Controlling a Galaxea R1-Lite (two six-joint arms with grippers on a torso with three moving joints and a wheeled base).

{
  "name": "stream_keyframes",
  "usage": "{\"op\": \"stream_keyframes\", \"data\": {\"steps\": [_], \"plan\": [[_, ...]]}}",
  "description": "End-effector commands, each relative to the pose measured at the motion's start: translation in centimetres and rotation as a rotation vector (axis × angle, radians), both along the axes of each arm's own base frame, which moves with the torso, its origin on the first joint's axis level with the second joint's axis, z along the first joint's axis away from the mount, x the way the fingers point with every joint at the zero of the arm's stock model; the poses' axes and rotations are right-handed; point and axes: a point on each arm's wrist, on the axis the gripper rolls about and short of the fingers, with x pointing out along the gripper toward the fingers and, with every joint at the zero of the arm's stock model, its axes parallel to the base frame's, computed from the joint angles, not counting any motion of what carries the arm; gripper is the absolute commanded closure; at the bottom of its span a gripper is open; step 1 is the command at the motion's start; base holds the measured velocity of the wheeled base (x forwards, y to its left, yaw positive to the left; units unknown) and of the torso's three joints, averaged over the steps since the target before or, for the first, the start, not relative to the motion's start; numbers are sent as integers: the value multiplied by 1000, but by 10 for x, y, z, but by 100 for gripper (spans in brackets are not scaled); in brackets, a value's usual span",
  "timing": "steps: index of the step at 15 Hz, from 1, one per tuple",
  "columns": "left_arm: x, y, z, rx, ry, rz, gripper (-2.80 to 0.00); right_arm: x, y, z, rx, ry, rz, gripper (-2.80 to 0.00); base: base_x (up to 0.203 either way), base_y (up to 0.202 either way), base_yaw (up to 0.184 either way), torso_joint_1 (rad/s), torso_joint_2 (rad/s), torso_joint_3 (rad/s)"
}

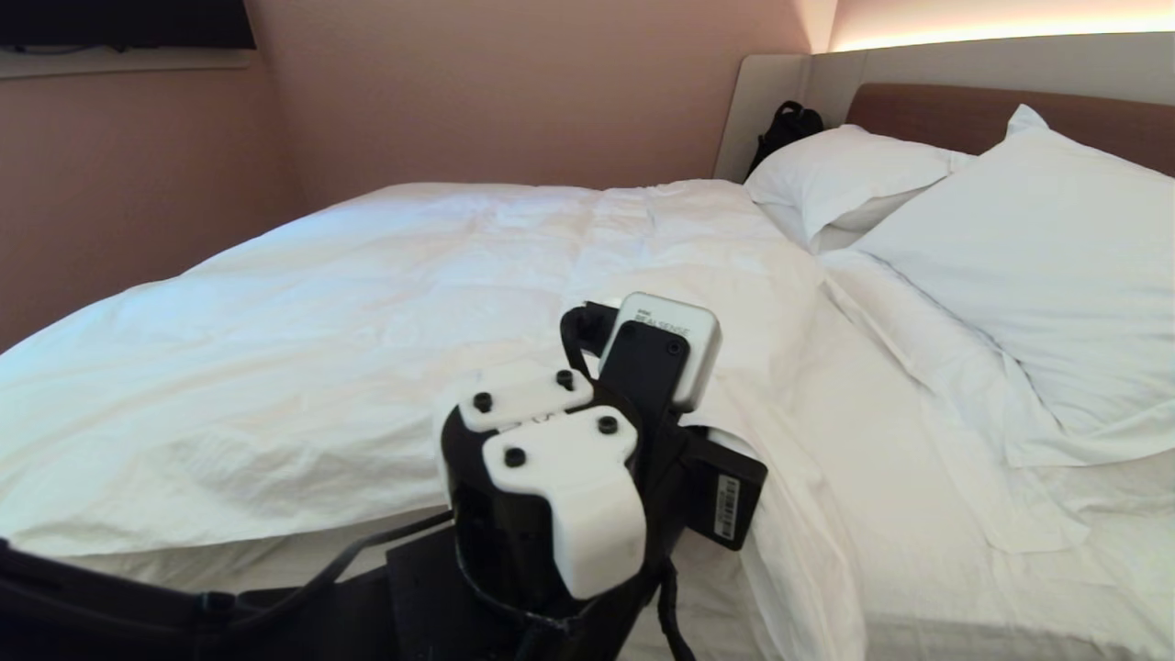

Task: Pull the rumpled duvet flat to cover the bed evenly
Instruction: Flatten the corners of the folded blanket

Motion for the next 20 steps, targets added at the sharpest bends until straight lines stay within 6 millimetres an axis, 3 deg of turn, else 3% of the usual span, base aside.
{"op": "stream_keyframes", "data": {"steps": [1,5,8,20], "plan": [[-5,-16,-14,26,12,-31,0,0,0,0,0,0,0,0,0,0,0,0,0,0],[2,-30,-55,50,49,-30,0,0,0,0,0,2,0,0,0,0,0,0,0,0],[3,-25,-77,79,69,-29,0,0,0,0,0,1,2,0,0,0,0,0,0,0],[-1,-15,-83,67,53,-55,0,0,0,0,0,1,0,0,0,0,0,0,0,0]]}}
